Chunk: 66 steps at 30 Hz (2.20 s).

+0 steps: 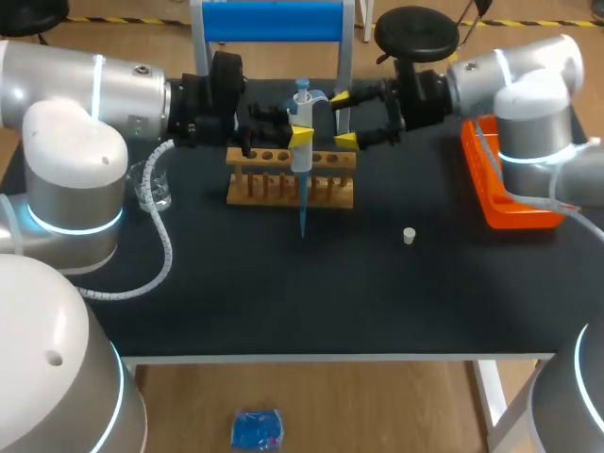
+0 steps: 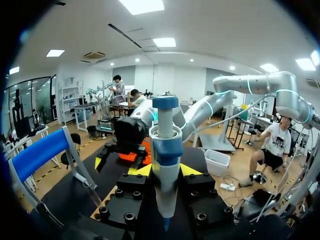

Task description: Invert the test tube, pick up the pipette, mount the tip to pipette, aspirate from beaker and dispense into the tube, eject the tip, return the pipette, and cap with the stopper.

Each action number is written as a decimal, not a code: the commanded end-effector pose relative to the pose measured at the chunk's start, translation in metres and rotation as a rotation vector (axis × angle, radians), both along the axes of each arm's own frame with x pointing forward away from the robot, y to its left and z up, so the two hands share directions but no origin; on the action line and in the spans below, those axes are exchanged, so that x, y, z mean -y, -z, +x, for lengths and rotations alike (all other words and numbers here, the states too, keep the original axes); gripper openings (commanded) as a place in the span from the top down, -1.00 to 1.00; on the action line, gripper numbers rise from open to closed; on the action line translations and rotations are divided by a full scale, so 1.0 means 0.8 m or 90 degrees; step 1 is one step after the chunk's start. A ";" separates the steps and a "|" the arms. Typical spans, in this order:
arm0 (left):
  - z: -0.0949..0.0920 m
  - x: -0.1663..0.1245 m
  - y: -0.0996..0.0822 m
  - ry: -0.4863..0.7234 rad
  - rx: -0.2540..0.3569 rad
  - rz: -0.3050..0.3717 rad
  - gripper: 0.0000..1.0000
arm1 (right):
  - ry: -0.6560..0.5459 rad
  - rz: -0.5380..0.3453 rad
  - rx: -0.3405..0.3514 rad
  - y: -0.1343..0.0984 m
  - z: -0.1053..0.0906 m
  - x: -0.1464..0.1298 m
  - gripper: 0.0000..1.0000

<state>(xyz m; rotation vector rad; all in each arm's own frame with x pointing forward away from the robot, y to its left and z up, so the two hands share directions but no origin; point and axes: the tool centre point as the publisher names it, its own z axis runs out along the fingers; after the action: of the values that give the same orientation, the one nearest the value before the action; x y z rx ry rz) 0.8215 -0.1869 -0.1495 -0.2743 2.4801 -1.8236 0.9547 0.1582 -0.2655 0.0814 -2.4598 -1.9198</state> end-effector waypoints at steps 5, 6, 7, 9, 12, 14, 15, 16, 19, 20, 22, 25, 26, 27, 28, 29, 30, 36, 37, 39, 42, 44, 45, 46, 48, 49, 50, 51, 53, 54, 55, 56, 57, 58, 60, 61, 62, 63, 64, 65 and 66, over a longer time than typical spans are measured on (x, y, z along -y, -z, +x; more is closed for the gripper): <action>0.000 0.001 -0.001 -0.001 0.000 0.000 1.00 | -0.026 0.057 0.001 -0.028 -0.075 0.059 -1.00; 0.000 0.001 -0.001 -0.001 0.000 0.000 1.00 | -0.035 0.062 0.000 -0.032 -0.084 0.060 -1.00; 0.000 0.001 -0.001 -0.001 0.000 0.000 1.00 | -0.040 0.064 -0.002 -0.034 -0.093 0.059 -1.00; 0.000 0.001 -0.001 -0.001 0.000 0.000 1.00 | -0.052 0.063 -0.002 -0.038 -0.112 0.056 -1.00; 0.000 0.001 -0.001 -0.001 0.000 0.000 1.00 | -0.070 0.067 0.004 -0.047 -0.136 0.052 -1.00; 0.000 0.001 -0.001 -0.001 0.000 0.000 1.00 | -0.072 0.075 0.009 -0.054 -0.148 0.052 -1.00; 0.000 0.001 -0.001 -0.001 0.000 0.000 1.00 | -0.077 0.082 0.010 -0.058 -0.154 0.051 -1.00; 0.000 0.001 -0.001 -0.001 0.000 0.000 1.00 | -0.079 0.088 0.004 -0.061 -0.159 0.050 -1.00; 0.000 0.001 -0.001 -0.001 0.000 0.000 1.00 | -0.068 0.099 0.001 -0.068 -0.174 0.044 -1.00; 0.000 0.001 -0.001 -0.001 0.000 0.000 1.00 | -0.066 0.102 0.002 -0.070 -0.178 0.041 -1.00; 0.000 0.001 -0.001 -0.001 0.000 0.000 1.00 | -0.064 0.106 -0.003 -0.073 -0.187 0.033 -1.00; 0.000 0.001 -0.001 -0.001 0.000 0.000 1.00 | -0.062 0.114 -0.025 -0.077 -0.196 0.023 -1.00; 0.000 0.001 -0.001 -0.001 0.000 0.000 1.00 | -0.056 0.116 -0.030 -0.078 -0.198 0.020 -1.00; 0.000 0.001 -0.001 -0.001 0.000 0.000 1.00 | -0.061 0.123 -0.042 -0.079 -0.201 0.017 -1.00; 0.000 0.001 -0.001 -0.001 0.000 0.000 1.00 | -0.057 0.123 -0.053 -0.080 -0.203 0.014 -1.00; 0.000 0.001 -0.001 -0.001 0.000 0.000 1.00 | -0.054 0.121 -0.057 -0.080 -0.204 0.011 -1.00; 0.000 0.001 -0.001 -0.001 0.000 0.000 1.00 | -0.053 0.124 -0.065 -0.081 -0.207 0.007 -1.00; 0.000 0.001 -0.001 -0.001 0.000 0.000 1.00 | -0.040 0.122 -0.069 -0.082 -0.211 -0.017 -1.00; 0.000 0.001 -0.001 -0.001 0.000 0.000 1.00 | -0.041 0.123 -0.068 -0.083 -0.212 -0.020 -1.00; 0.000 0.001 -0.001 -0.001 0.000 0.000 1.00 | -0.029 0.123 -0.054 -0.083 -0.211 -0.029 -1.00; 0.000 0.001 -0.001 -0.001 0.000 0.000 1.00 | -0.025 0.127 -0.041 -0.083 -0.210 -0.038 -1.00; 0.000 0.001 -0.001 -0.001 0.000 0.000 1.00 | -0.020 0.130 -0.028 -0.083 -0.209 -0.048 -1.00; 0.000 0.001 -0.001 -0.001 0.000 0.000 1.00 | -0.014 0.129 -0.020 -0.083 -0.208 -0.051 -1.00; 0.000 0.001 -0.001 -0.001 0.000 0.000 1.00 | -0.014 0.131 -0.024 -0.083 -0.207 -0.054 -1.00; 0.000 0.001 -0.001 -0.001 0.000 0.000 1.00 | -0.017 0.134 -0.032 -0.083 -0.204 -0.060 -1.00; 0.000 0.001 -0.001 -0.001 0.000 0.000 1.00 | -0.013 0.138 -0.032 -0.083 -0.202 -0.063 -1.00; 0.000 0.001 -0.001 -0.001 0.000 0.000 1.00 | -0.014 0.140 -0.034 -0.084 -0.200 -0.066 -1.00; 0.000 0.001 -0.001 -0.001 0.000 0.000 1.00 | -0.012 0.140 -0.034 -0.084 -0.199 -0.069 -1.00; 0.000 0.001 -0.001 -0.001 0.000 0.000 1.00 | -0.009 0.140 -0.034 -0.085 -0.196 -0.077 -1.00; 0.000 0.001 -0.001 -0.001 0.000 0.000 1.00 | -0.008 0.140 -0.035 -0.085 -0.194 -0.081 -1.00; 0.000 0.001 -0.001 -0.001 0.000 0.000 1.00 | -0.006 0.139 -0.035 -0.085 -0.191 -0.084 -1.00; 0.000 0.001 -0.001 -0.001 0.000 0.000 1.00 | -0.006 0.139 -0.035 -0.086 -0.189 -0.087 -1.00; 0.000 0.001 -0.001 -0.001 0.000 0.000 1.00 | -0.004 0.139 -0.036 -0.086 -0.186 -0.089 -1.00; 0.000 0.001 -0.001 -0.001 0.000 0.000 1.00 | -0.002 0.139 -0.037 -0.086 -0.183 -0.091 -1.00; 0.000 0.001 -0.001 -0.001 0.000 0.000 1.00 | 0.002 0.141 -0.039 -0.087 -0.181 -0.093 -1.00; 0.000 0.001 -0.001 -0.001 0.000 0.000 1.00 | 0.003 0.143 -0.040 -0.087 -0.180 -0.093 -1.00; 0.000 0.001 -0.001 -0.001 0.000 0.000 1.00 | 0.003 0.146 -0.042 -0.087 -0.178 -0.095 -1.00; 0.000 0.001 -0.001 -0.001 0.000 0.000 1.00 | 0.004 0.148 -0.043 -0.088 -0.177 -0.096 -1.00; 0.000 0.001 -0.001 -0.001 0.000 0.000 1.00 | 0.003 0.149 -0.044 -0.088 -0.175 -0.098 -1.00; 0.000 0.001 -0.001 -0.001 0.000 0.000 1.00 | 0.001 0.153 -0.048 -0.089 -0.174 -0.100 -1.00; 0.000 0.001 -0.001 -0.001 0.000 0.000 1.00 | 0.001 0.154 -0.048 -0.089 -0.173 -0.101 -1.00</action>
<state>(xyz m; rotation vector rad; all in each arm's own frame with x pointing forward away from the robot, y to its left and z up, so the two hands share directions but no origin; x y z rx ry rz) 0.8215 -0.1869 -0.1495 -0.2743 2.4802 -1.8236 0.8116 0.2342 -0.1922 0.0030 -2.1796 -2.1677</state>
